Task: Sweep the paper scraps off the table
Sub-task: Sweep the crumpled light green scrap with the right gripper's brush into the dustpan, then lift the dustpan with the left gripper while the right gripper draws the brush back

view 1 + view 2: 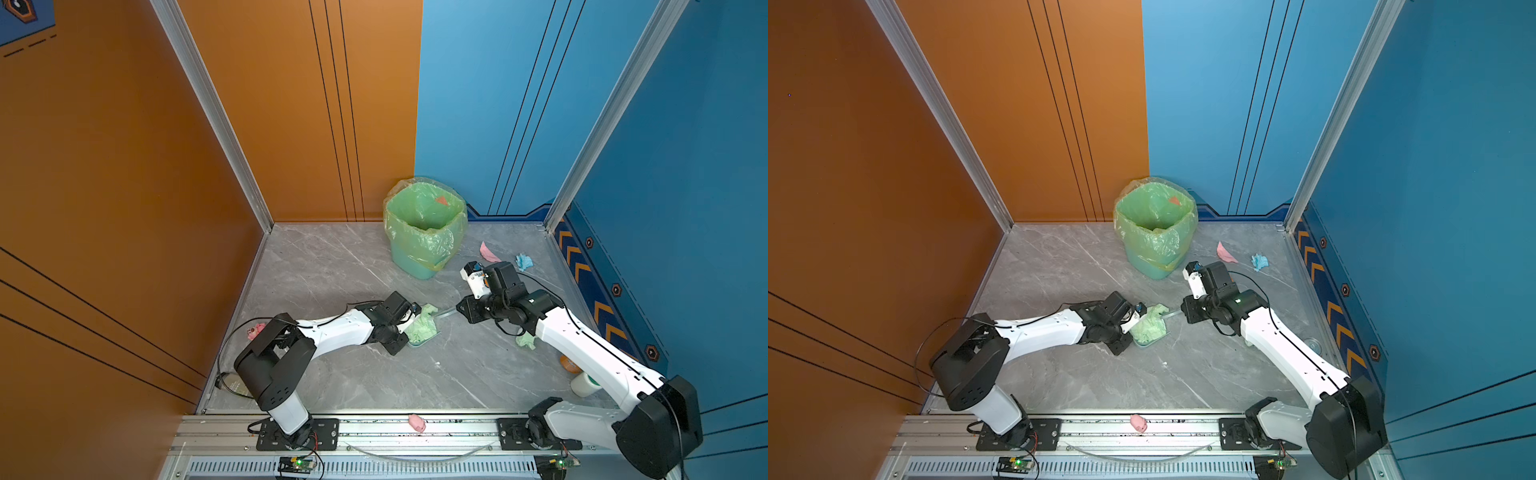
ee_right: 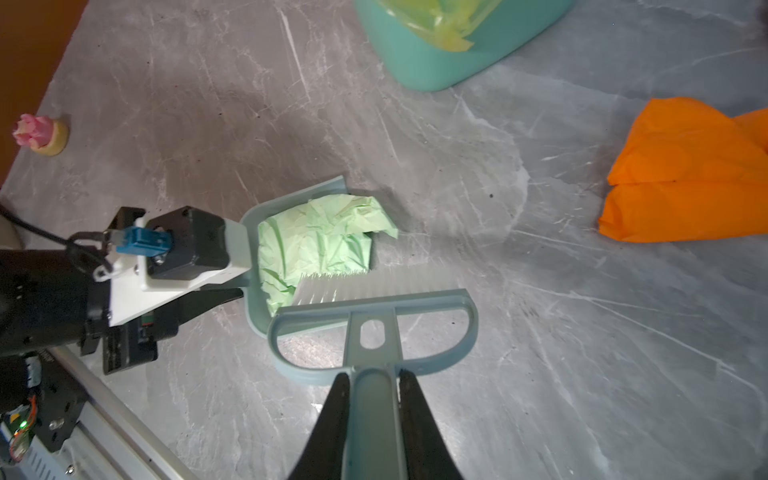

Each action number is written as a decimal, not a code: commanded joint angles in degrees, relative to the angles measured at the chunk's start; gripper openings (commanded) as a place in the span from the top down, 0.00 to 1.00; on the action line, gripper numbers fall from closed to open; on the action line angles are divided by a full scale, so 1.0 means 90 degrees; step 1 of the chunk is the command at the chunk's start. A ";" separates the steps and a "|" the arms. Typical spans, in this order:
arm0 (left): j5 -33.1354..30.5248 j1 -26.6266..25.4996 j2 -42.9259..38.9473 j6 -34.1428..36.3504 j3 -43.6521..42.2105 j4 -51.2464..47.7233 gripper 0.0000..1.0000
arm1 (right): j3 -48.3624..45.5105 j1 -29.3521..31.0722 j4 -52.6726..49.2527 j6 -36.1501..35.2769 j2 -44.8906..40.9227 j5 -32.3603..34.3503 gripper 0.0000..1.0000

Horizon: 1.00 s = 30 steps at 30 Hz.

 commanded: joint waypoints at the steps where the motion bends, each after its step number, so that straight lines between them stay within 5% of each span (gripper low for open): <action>1: -0.0568 -0.0118 -0.0456 -0.0098 -0.0234 0.0373 1.00 | -0.0125 -0.0124 -0.0035 0.0133 -0.0213 0.0406 1.00; 10: -0.1023 -0.0120 -0.1141 -0.0103 -0.0356 0.0383 1.00 | -0.0187 -0.0515 -0.0050 0.0174 -0.0553 0.0498 1.00; 30: -0.0740 0.0404 -0.2738 0.0177 0.1361 -0.2309 1.00 | -0.0291 -0.0540 0.0081 0.0205 -0.0286 0.0321 1.00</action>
